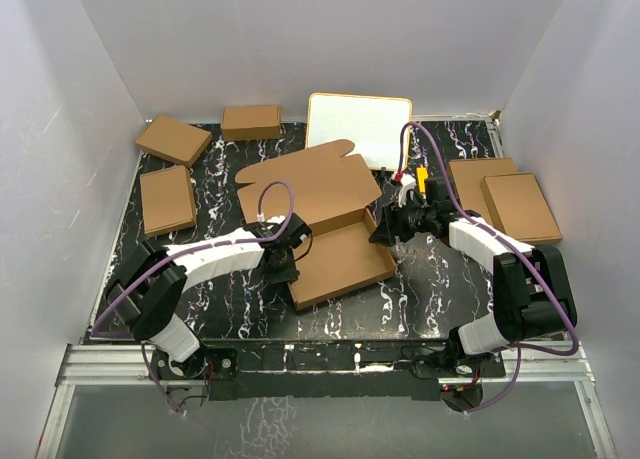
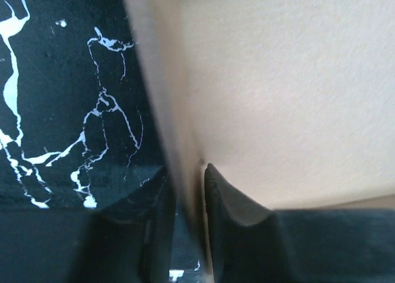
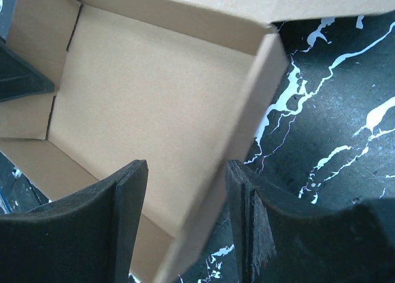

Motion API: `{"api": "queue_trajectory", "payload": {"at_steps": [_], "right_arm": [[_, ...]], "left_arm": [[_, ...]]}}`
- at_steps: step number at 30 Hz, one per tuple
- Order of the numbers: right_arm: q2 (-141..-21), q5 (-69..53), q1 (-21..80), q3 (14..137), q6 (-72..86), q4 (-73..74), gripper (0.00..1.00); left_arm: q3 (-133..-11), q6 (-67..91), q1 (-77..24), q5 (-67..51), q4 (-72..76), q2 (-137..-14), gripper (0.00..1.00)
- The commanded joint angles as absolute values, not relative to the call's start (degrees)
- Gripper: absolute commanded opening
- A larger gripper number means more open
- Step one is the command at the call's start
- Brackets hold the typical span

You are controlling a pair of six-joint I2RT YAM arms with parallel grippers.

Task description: Fold the paper box

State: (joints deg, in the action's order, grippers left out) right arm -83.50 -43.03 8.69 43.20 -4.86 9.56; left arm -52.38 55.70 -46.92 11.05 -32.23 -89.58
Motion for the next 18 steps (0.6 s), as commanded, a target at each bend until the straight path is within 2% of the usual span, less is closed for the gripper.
{"api": "queue_trajectory", "payload": {"at_steps": [1, 2, 3, 12, 14, 15, 18], "right_arm": [[-82.0, -43.5, 9.0, 42.9, -6.0, 6.8, 0.58], [-81.9, -43.4, 9.0, 42.8, -6.1, 6.8, 0.58], [-81.8, -43.3, 8.9, 42.8, -6.1, 6.8, 0.58], [-81.7, -43.8, 8.8, 42.9, -6.6, 7.1, 0.59], [-81.4, -44.9, 8.6, 43.2, -7.7, 7.6, 0.59], [-81.2, -45.7, 8.3, 43.4, -8.2, 7.9, 0.60], [-80.5, -48.6, 7.3, 43.7, -9.7, 8.8, 0.61]], "left_arm": [[-53.7, 55.0, -47.2, 12.0, -33.1, -92.3, 0.12], [-54.2, 54.3, -47.2, 12.4, -33.6, -93.2, 0.03], [-54.7, 53.9, -47.2, 12.7, -34.3, -94.2, 0.00], [-57.0, 50.6, -47.2, 16.2, -37.3, -94.5, 0.01], [-57.6, 50.0, -47.2, 17.1, -37.7, -93.6, 0.27], [-57.8, 49.9, -47.2, 17.8, -38.2, -93.0, 0.35], [-58.0, 50.0, -47.2, 19.7, -38.9, -90.9, 0.44]]}}
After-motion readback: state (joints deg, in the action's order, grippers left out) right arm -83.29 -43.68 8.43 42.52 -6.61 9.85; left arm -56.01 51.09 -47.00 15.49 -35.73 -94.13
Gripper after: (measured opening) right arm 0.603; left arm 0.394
